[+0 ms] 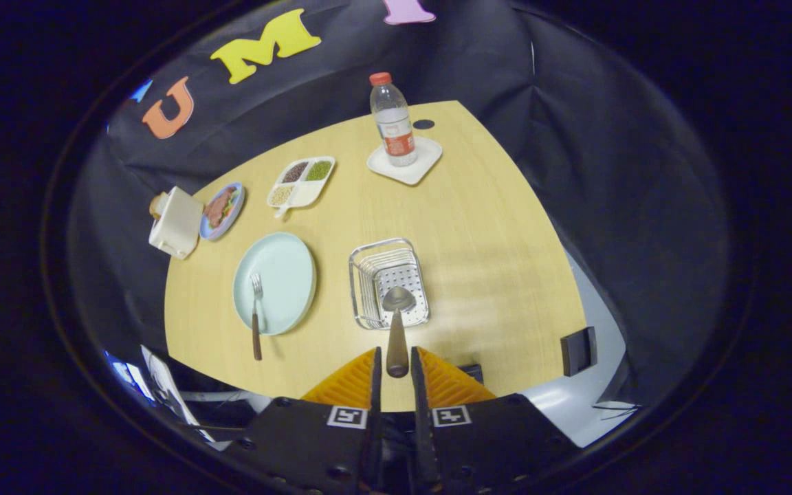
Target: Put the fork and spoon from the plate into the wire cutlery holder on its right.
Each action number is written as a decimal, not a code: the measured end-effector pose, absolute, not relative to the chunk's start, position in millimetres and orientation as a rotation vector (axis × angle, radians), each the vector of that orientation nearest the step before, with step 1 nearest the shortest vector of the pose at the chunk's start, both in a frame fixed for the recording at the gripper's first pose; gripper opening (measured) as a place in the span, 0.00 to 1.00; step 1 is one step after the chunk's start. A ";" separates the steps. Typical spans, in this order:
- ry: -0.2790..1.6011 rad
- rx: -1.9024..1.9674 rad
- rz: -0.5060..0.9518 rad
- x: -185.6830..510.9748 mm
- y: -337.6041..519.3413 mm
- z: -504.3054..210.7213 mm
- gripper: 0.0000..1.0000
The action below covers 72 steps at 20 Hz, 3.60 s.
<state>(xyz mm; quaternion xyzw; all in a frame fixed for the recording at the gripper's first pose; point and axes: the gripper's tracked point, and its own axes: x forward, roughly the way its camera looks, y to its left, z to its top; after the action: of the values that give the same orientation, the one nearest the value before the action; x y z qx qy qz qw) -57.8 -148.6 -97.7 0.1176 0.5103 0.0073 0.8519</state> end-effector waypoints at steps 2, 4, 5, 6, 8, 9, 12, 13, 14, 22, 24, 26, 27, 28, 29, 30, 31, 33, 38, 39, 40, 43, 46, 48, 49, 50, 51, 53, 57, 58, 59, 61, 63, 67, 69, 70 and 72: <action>1.011 0.241 -0.006 -52.4 -147.6 -87.2 0.45; 0.953 0.215 0.009 -54.1 -136.9 -78.8 0.66; 0.923 0.198 0.024 -53.2 -129.6 -75.2 0.87; 0.901 0.177 0.037 -54.2 -120.5 -74.5 0.89; 0.883 0.147 0.078 -59.2 -95.4 -79.5 0.90; 0.887 0.140 0.105 -61.2 -79.4 -83.4 0.90; 0.908 0.136 0.178 -62.2 -31.9 -97.3 0.90; 0.909 0.139 0.197 -60.5 -16.7 -102.3 0.90; 0.915 0.138 0.209 -59.1 -3.4 -109.3 0.90; 1.026 0.049 0.281 -69.2 71.9 -171.4 0.90; 1.049 0.048 0.272 -66.5 80.3 -183.6 0.90; 1.071 0.066 0.270 -66.2 88.7 -191.3 0.90; 1.083 0.069 0.272 -67.9 94.5 -195.6 0.90; 1.095 0.066 0.279 -68.8 100.1 -199.7 0.90; 1.105 0.057 0.274 -70.5 103.8 -205.9 0.88; 1.118 0.049 0.269 -71.7 106.6 -210.6 0.83; 1.132 0.044 0.271 -73.9 110.9 -217.4 0.77; 1.157 0.040 0.269 -77.5 115.4 -227.9 0.72; 1.199 0.090 0.224 -73.8 115.9 -242.0 0.38; 1.200 0.101 0.219 -71.3 115.2 -241.9 0.30; 1.202 0.104 0.212 -67.3 115.4 -247.2 0.31; 1.210 0.124 0.222 -62.3 122.8 -261.8 0.34; 1.195 0.083 0.224 -60.5 122.1 -251.1 0.11; 1.178 0.073 0.236 -57.9 122.2 -248.3 0.11; 1.178 0.076 0.255 -62.3 125.6 -249.0 0.01; 1.181 0.085 0.270 -64.8 127.1 -247.6 0.01; 1.180 0.089 0.276 -65.5 127.1 -245.7 0.01; 1.163 0.085 0.277 -65.6 122.2 -240.1 0.01; 1.150 0.148 0.303 -73.8 110.0 -218.9 0.01; 1.149 0.162 0.305 -75.7 104.2 -212.8 0.01; 1.147 0.162 0.301 -77.4 95.8 -206.0 0.01; 1.129 0.172 0.293 -79.3 78.3 -184.8 0.01; 1.104 0.205 0.291 -81.3 56.9 -155.3 0.01; 1.065 0.217 0.231 -82.9 -9.2 -113.8 0.01; 1.077 0.236 0.195 -88.6 -43.7 -104.5 0.01; 1.092 0.248 0.174 -91.8 -61.6 -102.9 0.01; 1.129 0.268 0.140 -100.4 -90.8 -101.2 0.01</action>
<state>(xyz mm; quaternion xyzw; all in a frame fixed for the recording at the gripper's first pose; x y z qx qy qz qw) -100.4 -90.8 -101.2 0.1267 0.5329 0.0662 0.8340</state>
